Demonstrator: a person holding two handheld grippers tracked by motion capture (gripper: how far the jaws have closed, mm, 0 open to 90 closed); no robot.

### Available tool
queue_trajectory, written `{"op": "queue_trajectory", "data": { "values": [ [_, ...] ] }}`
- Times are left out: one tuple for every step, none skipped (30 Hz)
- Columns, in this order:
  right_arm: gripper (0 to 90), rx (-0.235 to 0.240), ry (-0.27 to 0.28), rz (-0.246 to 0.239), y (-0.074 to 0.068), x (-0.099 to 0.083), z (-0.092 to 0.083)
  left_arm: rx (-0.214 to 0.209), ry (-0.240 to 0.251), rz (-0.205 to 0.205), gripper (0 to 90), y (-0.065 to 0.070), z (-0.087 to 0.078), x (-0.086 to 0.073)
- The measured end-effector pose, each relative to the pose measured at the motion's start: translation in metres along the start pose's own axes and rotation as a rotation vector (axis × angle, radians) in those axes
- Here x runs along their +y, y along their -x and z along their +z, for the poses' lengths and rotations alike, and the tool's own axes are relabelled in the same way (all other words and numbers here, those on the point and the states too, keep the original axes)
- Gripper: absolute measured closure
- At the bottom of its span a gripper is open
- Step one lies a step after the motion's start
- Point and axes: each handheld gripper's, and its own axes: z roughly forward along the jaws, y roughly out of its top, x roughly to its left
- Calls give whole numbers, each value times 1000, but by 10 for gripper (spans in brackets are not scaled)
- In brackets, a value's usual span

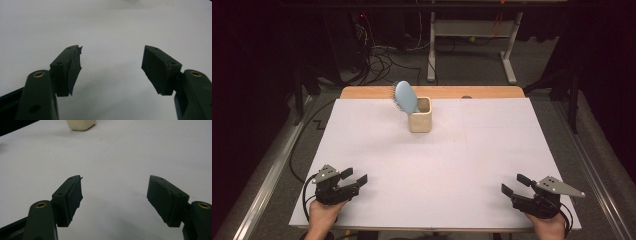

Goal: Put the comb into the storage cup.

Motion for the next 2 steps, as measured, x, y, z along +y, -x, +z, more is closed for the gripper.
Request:
{"op": "queue_trajectory", "data": {
  "values": [
    [287,0,0,0,0,0,0,-1,0,0,320,0,0,0],
    [287,-1,0,2,0,0,0,-1,2,-1,320,0,0,0]
  ]
}}
